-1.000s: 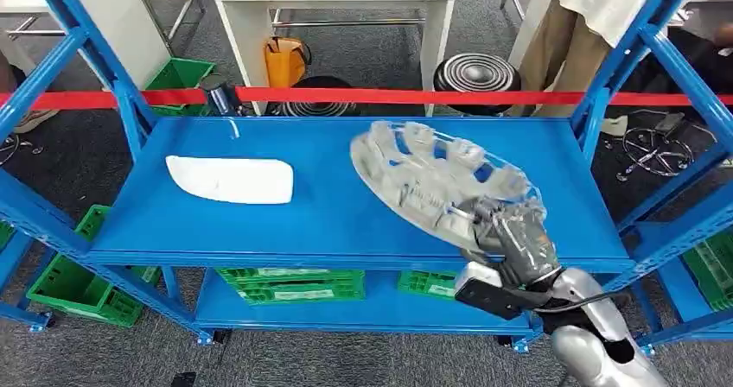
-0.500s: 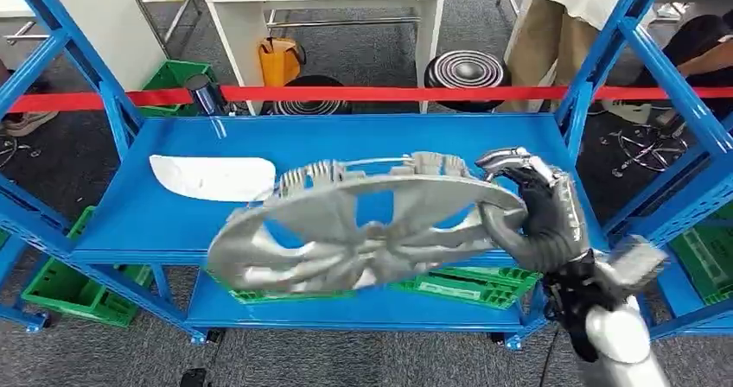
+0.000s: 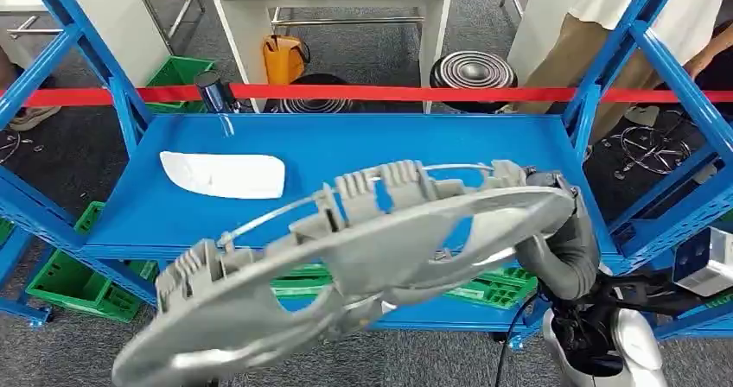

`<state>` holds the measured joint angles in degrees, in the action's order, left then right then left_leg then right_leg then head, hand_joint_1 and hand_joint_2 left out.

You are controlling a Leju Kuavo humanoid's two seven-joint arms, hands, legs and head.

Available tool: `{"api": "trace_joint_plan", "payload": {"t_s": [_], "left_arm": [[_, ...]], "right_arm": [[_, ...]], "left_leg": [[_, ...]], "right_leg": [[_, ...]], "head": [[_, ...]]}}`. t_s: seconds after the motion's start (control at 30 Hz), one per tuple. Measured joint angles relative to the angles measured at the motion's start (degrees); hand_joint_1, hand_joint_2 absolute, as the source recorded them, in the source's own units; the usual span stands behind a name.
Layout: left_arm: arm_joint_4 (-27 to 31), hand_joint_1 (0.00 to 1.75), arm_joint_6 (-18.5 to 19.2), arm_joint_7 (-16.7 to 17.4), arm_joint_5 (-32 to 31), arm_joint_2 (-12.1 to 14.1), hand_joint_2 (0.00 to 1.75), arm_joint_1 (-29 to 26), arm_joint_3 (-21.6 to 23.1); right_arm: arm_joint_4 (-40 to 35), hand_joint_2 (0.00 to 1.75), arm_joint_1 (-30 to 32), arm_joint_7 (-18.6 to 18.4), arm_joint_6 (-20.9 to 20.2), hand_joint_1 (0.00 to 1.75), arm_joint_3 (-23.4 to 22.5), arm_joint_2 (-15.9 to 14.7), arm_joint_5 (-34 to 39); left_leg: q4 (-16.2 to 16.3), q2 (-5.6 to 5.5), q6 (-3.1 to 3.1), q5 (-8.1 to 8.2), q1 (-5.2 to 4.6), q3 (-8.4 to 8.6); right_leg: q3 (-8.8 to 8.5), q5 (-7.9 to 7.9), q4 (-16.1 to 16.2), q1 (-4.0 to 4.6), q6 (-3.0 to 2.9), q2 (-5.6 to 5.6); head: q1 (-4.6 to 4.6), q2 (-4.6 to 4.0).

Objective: Take the parts from the cabinet and place them on the table.

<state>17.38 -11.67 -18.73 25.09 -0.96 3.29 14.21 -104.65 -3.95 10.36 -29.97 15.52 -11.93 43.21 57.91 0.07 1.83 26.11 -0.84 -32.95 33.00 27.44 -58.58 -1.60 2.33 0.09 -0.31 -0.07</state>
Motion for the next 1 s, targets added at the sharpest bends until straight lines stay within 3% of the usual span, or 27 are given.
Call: {"api": "trace_joint_plan", "payload": {"t_s": [0.03,0.07,0.1,0.13,0.17,0.2,0.27,0.3,0.33,0.37,0.4,0.43,0.47,0.5,0.6,0.63,0.67,0.7,0.77,0.8,0.83,0.87,0.9,0.97,1.0], "left_arm": [[0.0,0.00,0.1,-0.1,0.0,0.1,0.00,0.0,0.0],[0.0,0.00,0.2,-0.1,-0.1,0.1,0.00,-0.1,0.0],[0.0,0.00,0.3,-0.1,-0.2,0.1,1.75,-0.2,0.0],[0.1,0.00,0.7,-0.2,-0.4,0.3,1.75,-0.2,0.1],[0.2,0.00,0.9,-0.3,-0.6,0.2,1.75,-0.2,0.3],[0.2,0.00,1.4,-0.3,-0.7,0.3,1.75,-0.1,0.5],[0.2,0.00,2.0,-0.5,-1.1,0.5,1.75,-0.3,0.9],[0.2,0.00,2.1,-0.6,-1.2,0.5,1.75,-0.5,1.0],[0.2,0.00,2.1,-0.9,-1.4,0.5,1.75,-0.6,1.1],[0.2,0.00,1.8,-1.2,-1.7,0.6,1.75,-0.8,1.4],[0.2,0.00,1.2,-1.4,-1.8,0.6,1.75,-0.8,1.4],[0.2,0.00,0.5,-1.5,-1.9,0.7,1.75,-0.8,1.5],[0.3,0.00,0.2,-1.5,-1.9,0.9,1.75,-0.8,1.6],[0.3,0.00,0.2,-1.4,-1.9,1.4,1.75,-0.8,1.6],[0.5,0.00,0.2,-1.3,-1.9,1.8,1.75,-1.1,1.8],[0.6,0.00,0.3,-1.1,-1.9,1.8,1.75,-1.2,1.8],[0.7,0.00,0.4,-0.5,-1.9,1.8,1.75,-1.3,1.9],[0.7,0.00,0.4,-0.3,-1.9,1.8,1.75,-1.2,1.9],[0.7,0.00,-0.4,0.1,-1.9,1.7,1.75,-1.3,1.9],[0.7,0.00,-0.7,0.2,-1.9,1.5,1.75,-1.4,1.9],[0.7,0.00,-1.0,0.2,-1.9,1.5,1.75,-1.5,1.9],[0.7,0.00,-1.3,0.4,-2.0,1.4,1.75,-1.6,1.9],[0.7,0.00,-1.6,0.4,-2.2,1.4,1.75,-1.7,1.9],[0.9,0.00,-2.3,0.4,-2.4,1.4,1.75,-1.7,1.9],[0.9,0.00,-2.4,0.5,-2.4,1.5,1.75,-1.7,1.9]], "right_arm": [[-0.1,1.75,0.1,-0.1,-0.1,1.75,0.0,0.2,0.2],[-0.1,1.75,0.3,-0.2,-0.4,1.75,0.0,0.3,0.5],[-0.1,1.75,0.6,-0.8,-0.8,1.75,0.0,0.3,1.1],[-0.1,1.75,0.7,-1.7,-1.3,1.75,0.0,0.5,2.7],[-0.2,1.75,0.8,-2.5,-1.9,1.75,0.0,0.6,4.3],[-0.2,1.75,1.0,-3.4,-2.6,1.75,0.1,0.9,6.3],[-0.3,1.75,2.0,-4.7,-4.0,1.75,0.1,1.4,9.7],[-0.3,1.75,2.6,-5.1,-4.5,1.75,0.1,1.7,10.5],[-0.3,1.75,3.1,-5.6,-5.1,1.75,0.1,2.1,11.0],[-0.3,1.75,3.6,-6.3,-5.7,1.75,0.1,2.4,11.4],[-0.3,1.75,3.9,-6.8,-6.2,1.75,0.2,2.6,11.8],[-0.4,1.75,4.1,-7.2,-6.7,1.75,0.2,2.8,12.2],[-0.7,1.75,4.2,-7.6,-6.9,1.75,0.2,3.2,12.6],[-0.8,1.75,4.4,-7.8,-7.1,1.75,0.2,3.5,12.9],[-0.8,1.75,4.9,-8.2,-7.2,1.75,0.3,4.2,13.4],[-0.9,1.75,4.9,-8.4,-7.3,1.75,0.3,4.3,13.4],[-1.1,1.75,5.0,-8.6,-7.3,1.75,0.3,4.3,13.5],[-1.1,1.75,5.1,-8.8,-7.3,1.75,0.3,4.3,13.6],[-1.1,1.75,5.4,-8.9,-7.3,1.75,0.3,4.2,13.4],[-1.1,1.75,6.0,-9.0,-7.3,1.75,0.1,4.2,12.8],[-1.0,1.75,6.5,-9.0,-7.4,1.75,0.0,4.3,12.4],[-1.0,1.75,6.8,-9.0,-7.5,1.75,0.0,4.3,11.8],[-1.1,1.75,7.0,-9.0,-7.8,1.75,-0.1,4.2,11.4],[-1.1,1.75,7.3,-9.0,-8.0,1.75,-0.2,4.2,10.8],[-1.0,1.75,7.4,-9.0,-8.1,1.75,-0.2,4.2,10.8]], "left_leg": [[0.0,-0.06,-0.15,-0.09,0.02,-0.22],[0.1,-0.04,-0.19,-0.14,0.08,-0.28],[0.2,-0.04,-0.27,-0.15,0.28,-0.34],[0.4,-0.04,-0.45,0.22,0.45,-0.52],[1.5,-0.09,-0.92,1.17,0.52,-0.97],[4.2,-0.09,-1.35,3.03,0.62,-2.15],[13.9,-0.07,-1.98,7.43,0.99,-6.54],[17.6,-0.07,-2.03,8.52,1.06,-8.33],[19.0,-0.08,-1.93,8.44,1.06,-9.01],[17.3,-0.10,-1.53,6.84,1.01,-8.31],[13.4,-0.13,-0.98,4.55,0.90,-6.48],[7.3,-0.17,0.03,1.66,0.61,-3.53],[2.2,-0.33,1.49,-0.02,-0.02,-1.00],[1.3,0.07,2.28,1.07,-0.02,-0.39],[0.5,0.18,2.57,0.71,-0.82,-0.39],[-0.4,0.19,2.98,0.25,-0.89,0.00],[-2.6,0.48,2.38,-1.02,-0.16,1.63],[-3.2,0.46,2.58,-1.18,0.00,1.83],[-3.3,0.49,2.65,-1.51,0.07,1.68],[-3.3,0.49,2.63,-1.50,0.06,1.58],[-3.3,0.47,2.51,-1.47,0.10,1.51],[-3.2,0.45,2.35,-1.45,0.20,1.53],[-3.0,0.41,1.98,-1.34,0.40,1.54],[-1.6,0.27,0.72,-0.54,0.91,1.24],[-0.9,0.24,0.06,-0.07,0.69,0.80]], "right_leg": [[0.32,-0.02,-0.5,0.12,-0.79,0.06],[0.52,-0.06,-0.6,0.31,-1.09,0.07],[0.60,-0.14,-0.6,0.31,-1.37,0.13],[0.48,-0.22,-0.5,-0.39,-1.68,0.18],[0.39,-0.30,-0.4,-0.27,-1.88,0.21],[0.36,-0.24,-0.4,-0.26,-2.12,0.19],[0.55,-0.29,-0.5,-0.02,-2.34,0.19],[0.60,-0.29,-0.5,0.11,-2.34,0.19],[0.59,-0.29,-0.5,0.25,-2.35,0.21],[0.51,-0.29,-0.5,0.47,-2.35,0.29],[0.42,-0.28,-0.5,0.67,-2.35,0.38],[0.26,-0.28,-0.4,1.06,-2.35,0.49],[0.16,-0.29,-0.3,1.12,-2.35,0.54],[0.29,-0.31,-0.3,1.30,-2.24,0.51],[0.36,-0.57,0.1,0.60,-1.90,0.28],[0.17,-0.79,0.4,0.96,-1.56,0.29],[0.61,-0.42,-0.4,1.07,-1.75,0.12],[1.29,0.57,-1.8,1.15,-1.90,0.15],[5.34,4.45,-10.6,0.88,-2.21,0.15],[7.55,5.99,-15.1,0.62,-1.94,0.15],[8.61,6.31,-17.1,0.34,-1.39,0.13],[8.22,5.49,-16.1,0.00,-0.62,0.11],[6.38,3.72,-12.3,-0.34,0.34,0.07],[0.57,-0.42,-0.9,-0.98,2.04,-0.32],[0.46,0.29,-0.9,-0.60,1.29,-0.26]], "head": [[-0.13,0.00],[-0.13,0.00],[-0.13,0.00],[-0.09,0.00],[-0.15,0.00],[-0.35,0.00],[-0.35,0.00],[-0.35,0.00],[-0.37,0.00],[-0.35,0.00],[-0.37,0.00],[-0.37,0.00],[-0.33,0.00],[-0.04,0.00],[-0.22,0.00],[-0.24,0.00],[-0.18,0.00],[0.00,0.00],[0.07,0.00],[0.00,0.00],[0.04,0.00],[0.04,0.00],[0.02,0.00],[0.07,0.00],[0.02,0.00]]}}
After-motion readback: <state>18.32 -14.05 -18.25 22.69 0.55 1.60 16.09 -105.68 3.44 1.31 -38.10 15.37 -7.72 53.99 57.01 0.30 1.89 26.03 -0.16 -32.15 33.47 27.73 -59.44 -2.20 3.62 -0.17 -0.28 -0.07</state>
